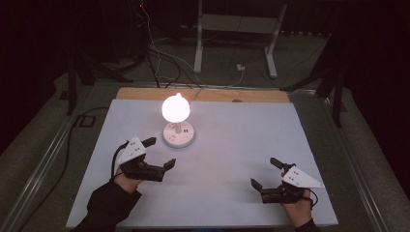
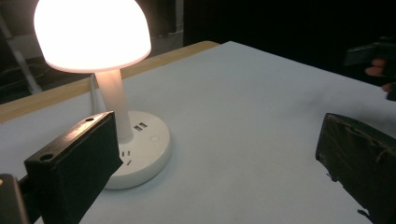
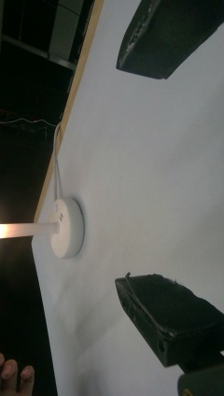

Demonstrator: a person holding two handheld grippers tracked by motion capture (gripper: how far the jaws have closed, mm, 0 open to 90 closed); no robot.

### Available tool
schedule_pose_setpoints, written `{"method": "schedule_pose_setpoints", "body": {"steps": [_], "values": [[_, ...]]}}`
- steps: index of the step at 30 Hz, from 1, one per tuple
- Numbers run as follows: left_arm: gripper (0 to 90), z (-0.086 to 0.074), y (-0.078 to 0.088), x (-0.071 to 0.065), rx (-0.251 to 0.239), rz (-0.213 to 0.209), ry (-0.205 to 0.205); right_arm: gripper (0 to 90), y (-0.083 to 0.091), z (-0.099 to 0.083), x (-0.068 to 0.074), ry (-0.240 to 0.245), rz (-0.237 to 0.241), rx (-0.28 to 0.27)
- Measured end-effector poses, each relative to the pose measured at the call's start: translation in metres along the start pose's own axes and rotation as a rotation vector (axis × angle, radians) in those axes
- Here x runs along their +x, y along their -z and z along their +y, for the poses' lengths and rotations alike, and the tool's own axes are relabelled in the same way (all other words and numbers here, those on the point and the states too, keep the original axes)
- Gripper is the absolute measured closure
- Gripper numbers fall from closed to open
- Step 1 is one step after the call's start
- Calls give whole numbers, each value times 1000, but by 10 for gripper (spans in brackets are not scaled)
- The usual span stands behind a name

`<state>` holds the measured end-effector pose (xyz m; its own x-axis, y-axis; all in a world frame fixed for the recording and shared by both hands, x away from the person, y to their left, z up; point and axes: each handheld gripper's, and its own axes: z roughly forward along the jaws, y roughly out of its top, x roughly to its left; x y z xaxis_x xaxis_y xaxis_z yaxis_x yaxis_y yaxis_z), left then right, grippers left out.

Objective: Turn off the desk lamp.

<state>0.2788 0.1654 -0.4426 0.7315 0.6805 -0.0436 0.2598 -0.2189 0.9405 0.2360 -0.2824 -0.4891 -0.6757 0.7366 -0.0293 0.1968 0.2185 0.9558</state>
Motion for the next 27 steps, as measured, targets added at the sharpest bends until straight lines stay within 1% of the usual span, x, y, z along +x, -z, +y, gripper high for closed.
{"method": "schedule_pose_setpoints", "body": {"steps": [1, 2, 4, 5, 7, 8, 9, 11, 12, 13, 14, 15, 16, 17, 19, 20, 21, 23, 24, 25, 27], "values": [[4, 2, -6, -1, 15, 27, -3, 0, 0, 0, 0, -3, 0, -1], [4, 2, -9, -1, 23, 41, -7, 0, 0, 0, 0, -5, 1, 1], [4, 2, -11, -2, 18, 39, -8, 0, 0, 0, 0, -3, 3, 3], [4, 3, -17, -3, 29, 48, -15, 0, 0, 0, 0, -2, 4, 3], [4, 4, -20, -4, 34, 52, -20, 0, 0, 0, 0, -3, 5, 3], [4, 4, -25, -6, 43, 54, -8, 0, -1, 0, 0, -7, 7, 5], [4, 4, -25, -6, 43, 54, -8, 0, -1, -1, 0, -7, 7, 7], [4, 4, -31, -6, 49, 45, 16, 0, -1, -1, 0, -5, 10, 7], [4, 4, -34, -7, 58, 47, 25, 0, -1, -1, 0, -7, 11, 6], [4, 4, -40, -6, 64, 42, 44, 0, -1, -1, 0, -10, 11, 7], [4, 4, -43, -6, 62, 44, 50, 0, -1, -1, 0, -10, 12, 8], [4, 4, -46, -6, 62, 37, 51, 0, -1, -1, 0, -7, 12, 8], [4, 4, -49, -6, 68, 48, 44, 0, -1, -1, 0, -7, 13, 6], [4, 4, -52, -6, 74, 53, 45, 0, -1, -1, 0, -7, 14, 6], [5, 4, -57, -3, 82, 42, 66, 0, -1, -1, -1, -12, 17, 7], [5, 3, -59, -3, 80, 54, 63, 0, -1, -1, -1, -13, 17, 8], [25, 2, -61, -2, 78, 64, 59, 0, -1, -1, -1, -12, 17, 8], [56, 1, -64, -2, 80, 68, 57, 0, -1, -1, -1, -12, 20, 6], [76, -1, -68, 0, 81, 84, 42, 0, -1, -1, -1, -14, 21, 5], [87, -1, -71, 1, 84, 93, 41, 0, -1, -1, -1, -16, 23, 6], [131, -1, -73, 3, 88, 96, 47, 0, -1, -1, 0, -14, 24, 7]]}}
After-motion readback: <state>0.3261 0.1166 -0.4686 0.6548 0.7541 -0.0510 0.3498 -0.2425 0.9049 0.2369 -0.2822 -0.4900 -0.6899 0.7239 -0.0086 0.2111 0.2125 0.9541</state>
